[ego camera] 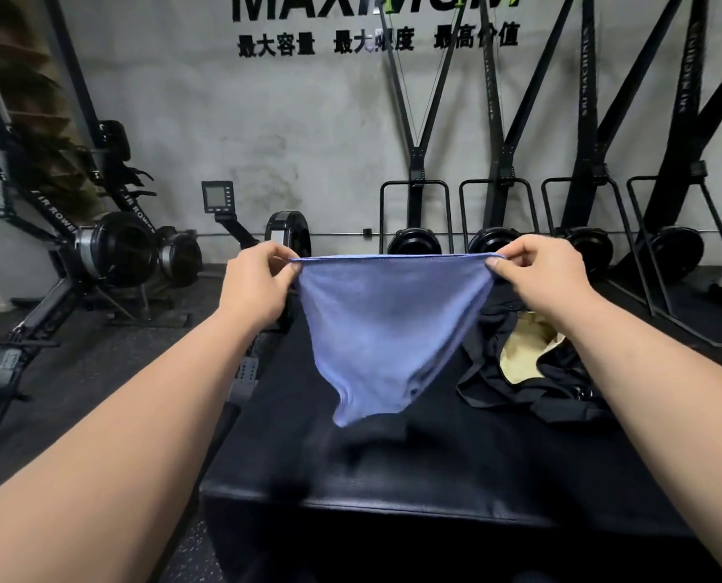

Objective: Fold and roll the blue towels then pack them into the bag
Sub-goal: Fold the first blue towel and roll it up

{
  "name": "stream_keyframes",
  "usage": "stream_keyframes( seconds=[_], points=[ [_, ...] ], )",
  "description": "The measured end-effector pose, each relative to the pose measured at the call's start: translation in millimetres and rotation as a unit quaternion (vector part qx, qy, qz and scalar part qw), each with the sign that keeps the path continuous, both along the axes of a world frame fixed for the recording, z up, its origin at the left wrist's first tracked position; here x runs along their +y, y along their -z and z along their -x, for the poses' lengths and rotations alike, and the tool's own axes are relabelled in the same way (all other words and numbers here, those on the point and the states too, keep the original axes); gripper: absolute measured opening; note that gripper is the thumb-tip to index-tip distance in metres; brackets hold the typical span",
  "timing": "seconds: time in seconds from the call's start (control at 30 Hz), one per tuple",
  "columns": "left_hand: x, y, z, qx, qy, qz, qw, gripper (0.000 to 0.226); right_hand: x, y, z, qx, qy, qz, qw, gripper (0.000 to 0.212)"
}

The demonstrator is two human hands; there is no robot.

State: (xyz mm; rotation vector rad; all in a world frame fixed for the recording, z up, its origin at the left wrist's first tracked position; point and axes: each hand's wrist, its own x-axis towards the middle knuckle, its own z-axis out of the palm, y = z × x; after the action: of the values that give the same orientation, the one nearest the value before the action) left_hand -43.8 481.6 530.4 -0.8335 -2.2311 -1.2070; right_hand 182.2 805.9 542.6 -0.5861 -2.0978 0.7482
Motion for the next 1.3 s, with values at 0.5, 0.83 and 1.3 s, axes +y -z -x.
stream_keyframes(
  seconds=[0.5,0.83,1.3],
  points=[
    [-38.7,-9.2,-12.6,-0.394,0.388,-0.085,0.829,0.020,0.8,-1.6,-42.0,-0.017,-0.344,0.328,0.880,0.023],
    [-10.4,138.1,8.6,-0.360,0.115,0.076,0.923,0.007,5.0,138.7,-10.6,-0.186,-0.105,0.272,0.938,0.015],
    [66.5,197.4,41.8,-0.407,0.060,-0.077,0.908,0.019,16.0,207.3,73.6,-0.022,-0.029,0.356,0.934,0.028]
  ],
)
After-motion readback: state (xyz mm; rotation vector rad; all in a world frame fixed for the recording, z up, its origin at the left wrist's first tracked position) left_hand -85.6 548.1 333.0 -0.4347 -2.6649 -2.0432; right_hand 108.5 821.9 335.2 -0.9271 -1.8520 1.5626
